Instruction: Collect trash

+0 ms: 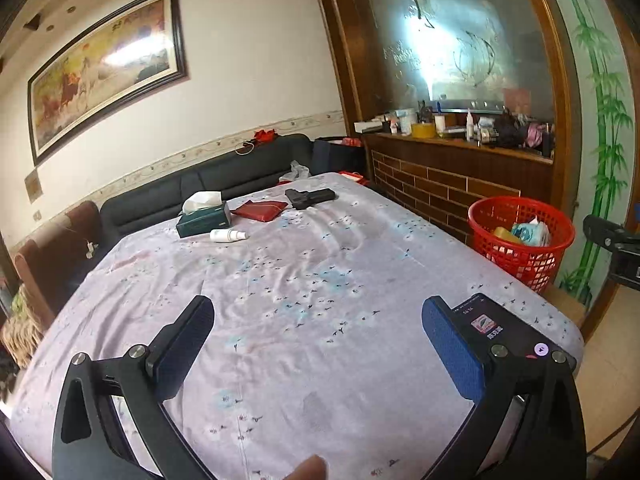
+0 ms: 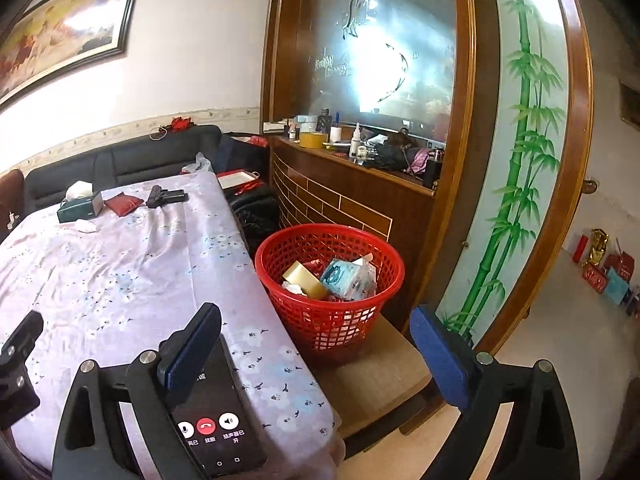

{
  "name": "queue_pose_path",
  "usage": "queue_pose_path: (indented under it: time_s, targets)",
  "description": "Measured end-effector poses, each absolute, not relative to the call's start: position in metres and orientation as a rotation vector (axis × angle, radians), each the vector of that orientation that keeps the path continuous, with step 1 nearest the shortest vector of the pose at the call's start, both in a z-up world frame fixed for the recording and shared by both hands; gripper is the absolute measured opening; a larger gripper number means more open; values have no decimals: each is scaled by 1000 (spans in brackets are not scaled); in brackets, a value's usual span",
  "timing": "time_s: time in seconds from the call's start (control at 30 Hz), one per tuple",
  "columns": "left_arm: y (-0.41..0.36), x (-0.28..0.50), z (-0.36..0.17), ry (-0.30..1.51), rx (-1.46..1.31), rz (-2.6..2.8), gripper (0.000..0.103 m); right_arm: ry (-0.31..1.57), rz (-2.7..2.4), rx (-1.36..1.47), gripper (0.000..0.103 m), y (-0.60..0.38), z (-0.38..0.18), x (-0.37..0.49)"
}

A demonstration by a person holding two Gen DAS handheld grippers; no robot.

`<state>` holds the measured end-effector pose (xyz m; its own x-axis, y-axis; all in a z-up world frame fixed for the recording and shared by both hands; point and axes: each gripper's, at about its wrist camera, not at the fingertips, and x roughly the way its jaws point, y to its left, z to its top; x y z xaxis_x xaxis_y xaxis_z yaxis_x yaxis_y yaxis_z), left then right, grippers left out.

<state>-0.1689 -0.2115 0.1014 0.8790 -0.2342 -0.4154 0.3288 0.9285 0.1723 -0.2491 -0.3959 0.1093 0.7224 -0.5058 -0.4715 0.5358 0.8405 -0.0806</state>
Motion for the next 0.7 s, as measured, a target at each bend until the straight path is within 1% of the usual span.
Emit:
queue_pose_path:
  time_s: [0.17,0.3,0.5,0.7]
  targets:
    - [-198,-170,100,451,187,-277,103,505,-572,57,97,-390,109,-245]
    - [-200,-172,97,492,233,-273,103,508,-563,50,97,-386,108,-243]
    - [-205,-179,91,445,306,-220,103,507,-556,38,97,-381,108,-241]
    - [-203,-174,88,483,287,-244,103,521,-549,34,97,-379,105,-238]
